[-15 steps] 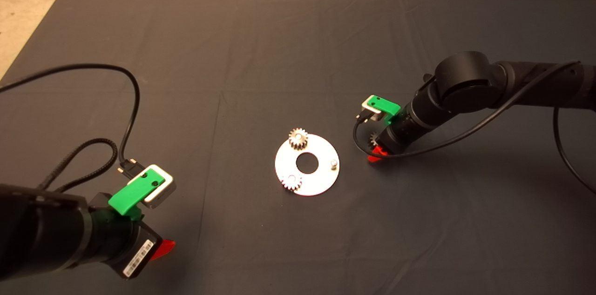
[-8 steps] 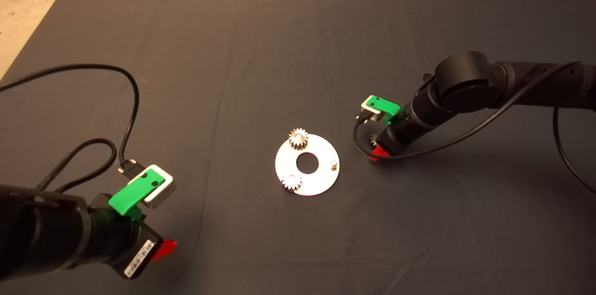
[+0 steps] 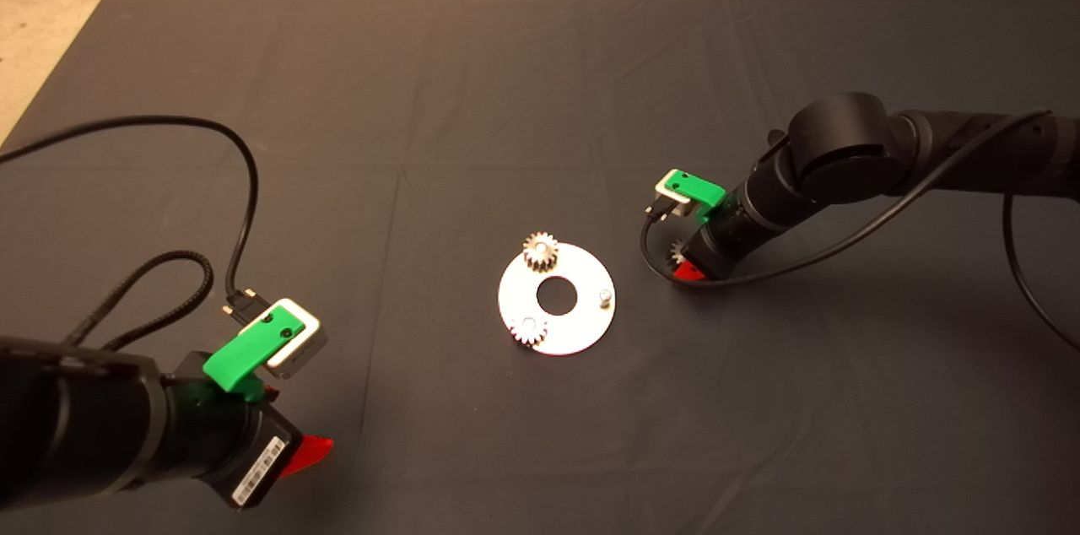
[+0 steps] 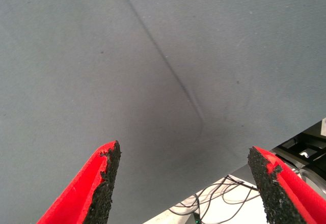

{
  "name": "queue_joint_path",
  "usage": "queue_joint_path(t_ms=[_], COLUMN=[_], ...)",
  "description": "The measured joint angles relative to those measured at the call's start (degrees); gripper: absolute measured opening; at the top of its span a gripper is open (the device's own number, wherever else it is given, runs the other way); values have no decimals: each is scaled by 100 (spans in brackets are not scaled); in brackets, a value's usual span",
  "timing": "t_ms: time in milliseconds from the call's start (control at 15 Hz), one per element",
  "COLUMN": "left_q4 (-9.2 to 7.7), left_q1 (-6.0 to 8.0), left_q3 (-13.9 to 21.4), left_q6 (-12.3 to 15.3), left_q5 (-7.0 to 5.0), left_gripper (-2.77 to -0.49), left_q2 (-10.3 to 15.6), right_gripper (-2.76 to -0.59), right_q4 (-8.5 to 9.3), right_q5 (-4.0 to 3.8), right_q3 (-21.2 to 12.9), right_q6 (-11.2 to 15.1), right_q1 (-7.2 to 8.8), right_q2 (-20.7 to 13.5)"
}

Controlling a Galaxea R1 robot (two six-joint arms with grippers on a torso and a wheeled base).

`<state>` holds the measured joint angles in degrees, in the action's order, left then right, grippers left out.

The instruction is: Install three planetary gears onto the carrier pins

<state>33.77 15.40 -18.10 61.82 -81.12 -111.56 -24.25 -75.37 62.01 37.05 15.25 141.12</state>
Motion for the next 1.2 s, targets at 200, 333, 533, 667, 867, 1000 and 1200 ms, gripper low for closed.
queue_joint_path(t_ms=[200, 333, 533, 667, 867, 1000, 1200], left_q4=[0, 0, 0, 0, 0, 0, 0], left_q1=[0, 1, 0, 1, 0, 0, 1], left_q3=[0, 0, 0, 0, 0, 0, 0], left_q6=[0, 0, 0, 0, 0, 0, 0], left_q5=[0, 2, 11, 11, 11, 11, 12], left_gripper=[-153, -153, -153, -153, -153, -153, -153], left_q2=[46, 43, 43, 45, 46, 43, 43], right_gripper=[-198, -206, -217, -223, -226, -227, -234], right_q4=[-17, -37, -102, -119, -124, -147, -172], right_q5=[1, -10, -14, -35, -39, -42, -50], right_q3=[5, 5, 5, 5, 5, 2, -11], right_q6=[-74, -83, -85, -87, -108, -111, -109], right_q1=[-2, -2, -2, -2, -2, -4, -6], right_q2=[1, 0, 0, 0, 0, 0, 0])
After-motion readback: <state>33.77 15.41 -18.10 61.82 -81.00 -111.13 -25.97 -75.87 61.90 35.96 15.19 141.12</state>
